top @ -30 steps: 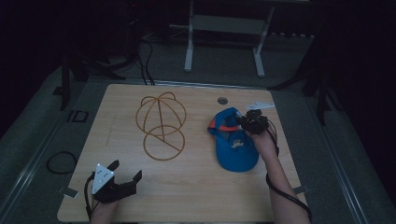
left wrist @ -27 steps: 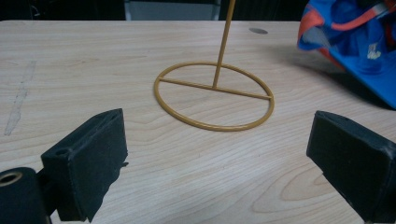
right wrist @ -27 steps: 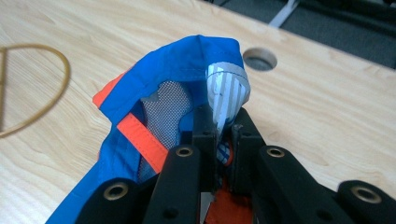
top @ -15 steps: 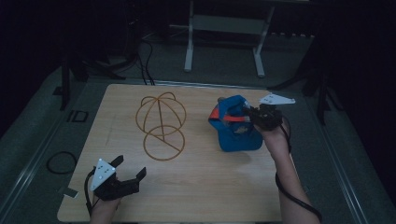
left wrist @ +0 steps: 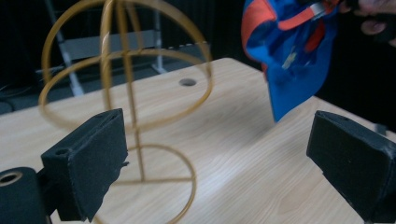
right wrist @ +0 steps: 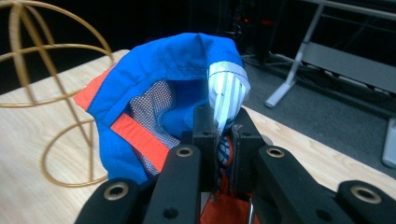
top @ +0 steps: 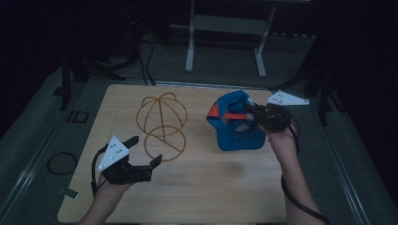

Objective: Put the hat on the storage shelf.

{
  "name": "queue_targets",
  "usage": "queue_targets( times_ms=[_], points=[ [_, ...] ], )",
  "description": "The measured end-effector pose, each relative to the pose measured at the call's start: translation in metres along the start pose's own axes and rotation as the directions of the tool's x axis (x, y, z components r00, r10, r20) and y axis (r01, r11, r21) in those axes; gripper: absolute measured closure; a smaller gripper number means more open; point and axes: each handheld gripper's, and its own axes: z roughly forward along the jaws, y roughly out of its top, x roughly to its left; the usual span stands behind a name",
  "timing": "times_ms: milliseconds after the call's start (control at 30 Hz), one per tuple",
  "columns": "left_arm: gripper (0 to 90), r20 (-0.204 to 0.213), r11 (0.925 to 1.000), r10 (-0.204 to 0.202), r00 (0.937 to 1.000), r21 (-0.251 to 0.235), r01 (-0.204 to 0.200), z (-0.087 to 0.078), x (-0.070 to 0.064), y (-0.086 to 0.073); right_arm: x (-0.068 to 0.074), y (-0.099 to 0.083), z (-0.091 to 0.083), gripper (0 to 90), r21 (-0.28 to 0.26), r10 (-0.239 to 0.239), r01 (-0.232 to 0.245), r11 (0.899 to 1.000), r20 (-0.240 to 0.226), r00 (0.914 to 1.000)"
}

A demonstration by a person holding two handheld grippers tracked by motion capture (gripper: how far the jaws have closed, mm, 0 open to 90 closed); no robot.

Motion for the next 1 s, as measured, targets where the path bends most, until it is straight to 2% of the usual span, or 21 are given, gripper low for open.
queue_targets(
  times_ms=[133, 300, 433, 567, 633, 700, 733, 867, 933, 1000],
  points=[
    [6.7, 0.031, 0.9995, 0.021, 0.9993, -0.022, -0.021, 0.007, -0.007, 0.027, 0.008, 0.003, -0.008, 83.7, -0.026, -0.003, 0.002, 1.0, -0.019, 0.9998],
    [7.2, 0.05, 0.9948, 0.093, 0.9944, -0.045, -0.091, 0.023, -0.021, 0.055, 0.02, 0.006, -0.014, 83.7, -0.042, -0.023, 0.022, 0.999, -0.041, 0.9989],
    [10.5, 0.068, 0.988, 0.153, 0.9859, -0.033, -0.151, 0.038, -0.032, 0.069, 0.025, 0.006, -0.015, 83.7, -0.04, -0.033, 0.031, 0.999, -0.046, 0.9984],
    [12.4, 0.09, 0.9828, 0.185, 0.9786, -0.014, -0.184, 0.058, -0.042, 0.079, 0.03, 0.005, -0.016, 83.7, -0.04, -0.047, 0.045, 0.998, -0.066, 0.9967],
    [13.1, 0.113, 0.9832, 0.182, 0.9768, -0.004, -0.183, 0.067, -0.046, 0.082, 0.034, 0.005, -0.017, 83.7, -0.043, -0.054, 0.051, 0.998, -0.076, 0.9957],
    [14.8, 0.127, 0.9854, 0.167, 0.9778, 0.013, -0.17, 0.077, -0.049, 0.086, 0.036, 0.004, -0.017, 83.7, -0.044, -0.053, 0.05, 0.998, -0.082, 0.9952],
    [14.7, 0.142, 0.9842, 0.173, 0.9747, 0.014, -0.177, 0.083, -0.052, 0.088, 0.037, 0.004, -0.017, 83.7, -0.044, -0.049, 0.045, 0.998, -0.088, 0.9949],
    [14.8, 0.12, 0.9773, 0.203, 0.9719, 0.038, -0.208, 0.102, -0.056, 0.092, 0.041, 0.001, -0.016, 83.6, -0.038, -0.054, 0.05, 0.998, -0.112, 0.9922],
    [15.1, 0.14, 0.9804, 0.182, 0.9732, 0.049, -0.191, 0.11, -0.056, 0.095, 0.044, 0.001, -0.018, 83.6, -0.037, -0.064, 0.06, 0.998, -0.111, 0.9918],
    [17.0, 0.137, 0.9797, 0.187, 0.9727, 0.047, -0.195, 0.116, -0.058, 0.097, 0.045, 0.001, -0.019, 83.6, -0.045, -0.064, 0.059, 0.997, -0.12, 0.9908]
  ],
)
